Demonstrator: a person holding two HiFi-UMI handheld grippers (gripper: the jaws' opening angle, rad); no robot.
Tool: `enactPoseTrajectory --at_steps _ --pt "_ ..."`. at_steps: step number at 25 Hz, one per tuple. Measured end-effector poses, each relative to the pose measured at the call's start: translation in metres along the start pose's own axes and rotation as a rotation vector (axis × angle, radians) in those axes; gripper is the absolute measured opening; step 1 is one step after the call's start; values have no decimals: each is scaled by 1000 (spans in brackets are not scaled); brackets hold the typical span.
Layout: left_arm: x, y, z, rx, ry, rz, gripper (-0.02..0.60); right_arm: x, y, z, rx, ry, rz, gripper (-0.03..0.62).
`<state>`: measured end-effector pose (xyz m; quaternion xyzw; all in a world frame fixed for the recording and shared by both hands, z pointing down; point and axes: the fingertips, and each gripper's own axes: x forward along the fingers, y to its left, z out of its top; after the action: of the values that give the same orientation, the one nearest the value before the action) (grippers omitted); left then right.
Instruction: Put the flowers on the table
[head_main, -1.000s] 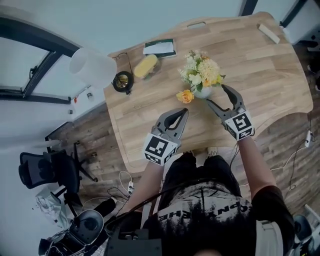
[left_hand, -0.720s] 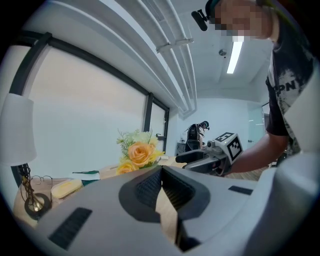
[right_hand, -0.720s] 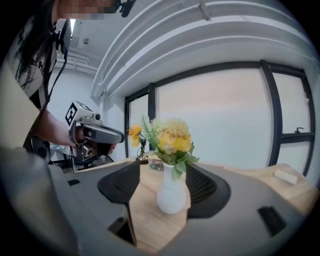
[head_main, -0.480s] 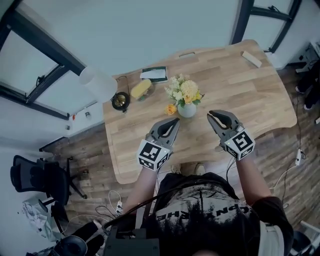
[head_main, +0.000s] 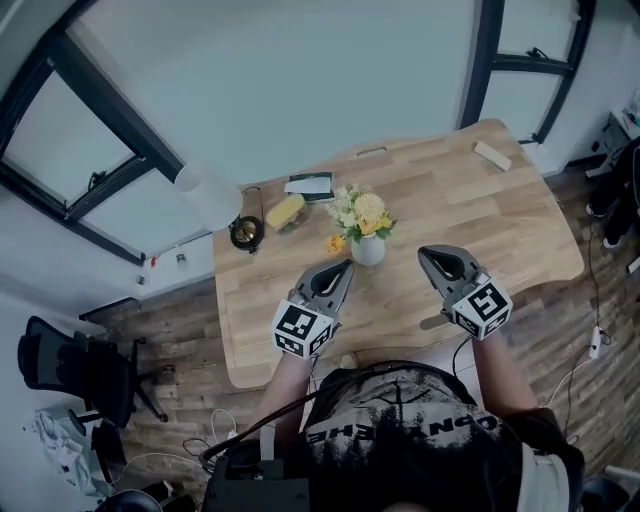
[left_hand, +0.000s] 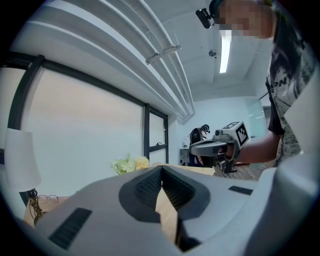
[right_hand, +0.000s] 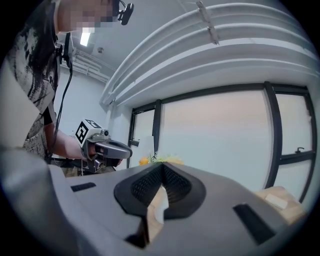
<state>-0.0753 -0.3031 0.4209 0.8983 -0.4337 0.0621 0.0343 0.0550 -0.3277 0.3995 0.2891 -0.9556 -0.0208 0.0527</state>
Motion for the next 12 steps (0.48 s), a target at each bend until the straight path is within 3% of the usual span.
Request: enactPoseTrajectory --at_steps 12 --pt "1 -4 0 21 10 11 12 -2 -3 -3 4 5 14 15"
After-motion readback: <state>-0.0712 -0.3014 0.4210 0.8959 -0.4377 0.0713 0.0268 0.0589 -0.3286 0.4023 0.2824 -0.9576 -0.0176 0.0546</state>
